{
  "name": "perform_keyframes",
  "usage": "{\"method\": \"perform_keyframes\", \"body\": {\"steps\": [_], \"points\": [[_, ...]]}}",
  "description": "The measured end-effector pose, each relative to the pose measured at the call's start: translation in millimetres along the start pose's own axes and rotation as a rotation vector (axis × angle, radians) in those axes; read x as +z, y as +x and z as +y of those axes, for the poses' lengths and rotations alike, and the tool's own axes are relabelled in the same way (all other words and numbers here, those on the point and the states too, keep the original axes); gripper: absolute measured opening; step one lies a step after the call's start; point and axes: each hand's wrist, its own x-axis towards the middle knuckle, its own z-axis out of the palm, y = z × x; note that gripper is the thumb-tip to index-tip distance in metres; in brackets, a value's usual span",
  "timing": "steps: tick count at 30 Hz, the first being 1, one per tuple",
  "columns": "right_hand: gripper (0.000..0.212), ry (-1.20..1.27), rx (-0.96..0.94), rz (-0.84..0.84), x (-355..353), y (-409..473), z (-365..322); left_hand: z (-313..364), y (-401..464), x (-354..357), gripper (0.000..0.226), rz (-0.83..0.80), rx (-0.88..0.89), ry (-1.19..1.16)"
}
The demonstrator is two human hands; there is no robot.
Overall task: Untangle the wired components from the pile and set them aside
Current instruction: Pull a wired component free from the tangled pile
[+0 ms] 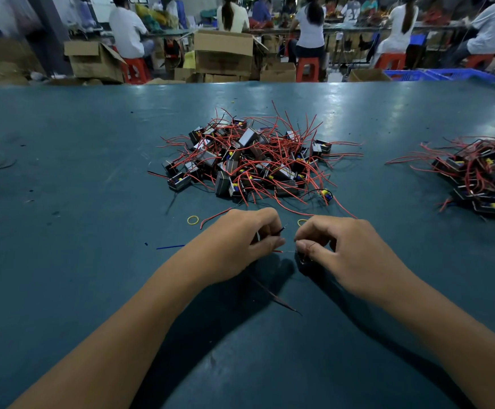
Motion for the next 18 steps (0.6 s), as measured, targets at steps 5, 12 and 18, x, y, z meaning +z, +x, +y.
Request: {"method": "perform_keyframes", "body": {"steps": [5,12,18], "points": [[0.013,0.106,0.059,0.074,6,0,1,1,0,9,0.013,0.062,0.026,-0.072],[0.010,0.162,0.058,0.080,8,1,2,4,1,19,0.018,0.177,-0.001,-0.170],[0.014,0.117,0.113,0.086,9,-3,5,4,0,19,0.017,0.166,-0.029,-0.173]]}}
